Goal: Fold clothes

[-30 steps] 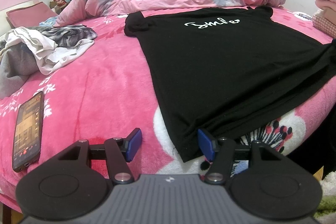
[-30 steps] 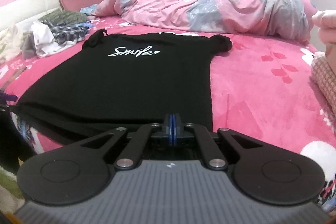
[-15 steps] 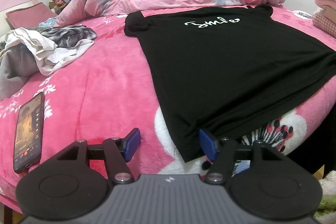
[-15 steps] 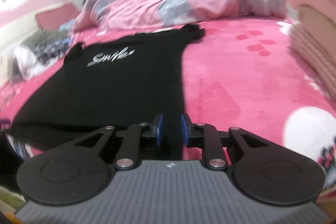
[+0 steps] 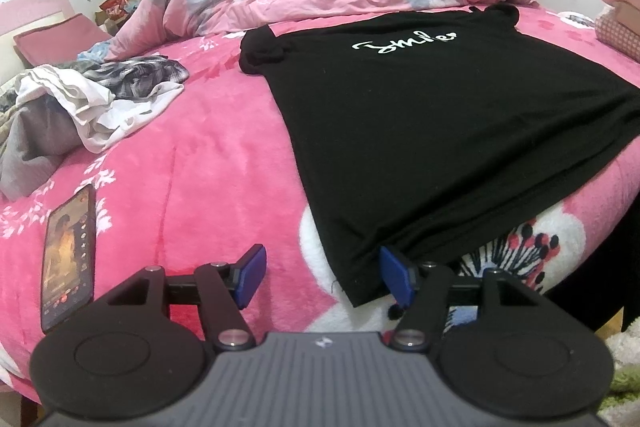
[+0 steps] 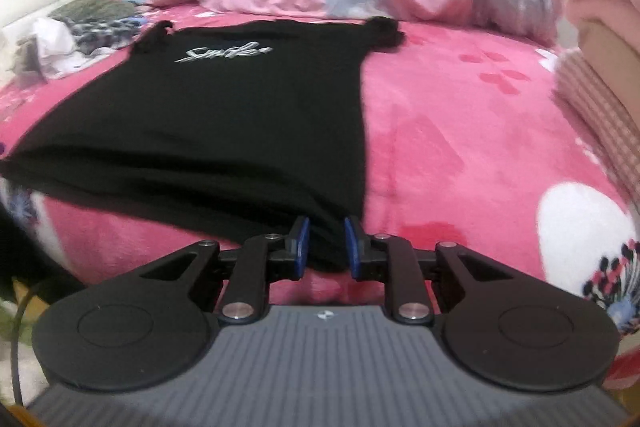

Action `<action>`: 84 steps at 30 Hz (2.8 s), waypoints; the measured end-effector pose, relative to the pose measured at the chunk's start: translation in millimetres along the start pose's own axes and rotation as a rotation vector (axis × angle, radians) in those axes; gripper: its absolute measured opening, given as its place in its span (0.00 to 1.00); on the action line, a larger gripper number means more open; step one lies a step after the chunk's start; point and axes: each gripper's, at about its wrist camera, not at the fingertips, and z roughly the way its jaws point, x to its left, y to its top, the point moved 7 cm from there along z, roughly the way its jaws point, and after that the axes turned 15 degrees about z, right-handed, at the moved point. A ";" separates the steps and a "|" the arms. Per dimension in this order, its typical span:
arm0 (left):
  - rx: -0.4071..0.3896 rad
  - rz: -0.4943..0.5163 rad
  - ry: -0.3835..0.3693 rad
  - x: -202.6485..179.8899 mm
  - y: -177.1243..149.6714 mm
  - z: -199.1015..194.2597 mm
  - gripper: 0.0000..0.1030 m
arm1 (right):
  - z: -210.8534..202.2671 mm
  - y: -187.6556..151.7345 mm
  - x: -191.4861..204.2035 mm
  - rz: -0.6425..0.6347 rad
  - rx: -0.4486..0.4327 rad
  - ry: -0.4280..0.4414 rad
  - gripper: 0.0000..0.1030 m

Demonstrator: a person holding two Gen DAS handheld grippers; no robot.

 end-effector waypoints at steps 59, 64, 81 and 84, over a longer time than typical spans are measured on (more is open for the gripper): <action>-0.075 -0.184 -0.076 22.0 -7.7 11.5 0.60 | 55.0 -75.6 350.9 -0.846 0.088 0.635 0.00; -0.075 -0.185 -0.077 22.2 -7.9 11.6 0.61 | 48.8 -69.4 348.7 -0.824 0.072 0.645 0.00; -0.075 -0.183 -0.079 23.0 -7.5 13.3 0.61 | 59.7 -78.3 346.7 -0.877 0.104 0.609 0.04; -0.077 -0.182 -0.080 23.1 -7.5 13.1 0.61 | 59.8 -78.4 347.4 -0.883 0.111 0.613 0.06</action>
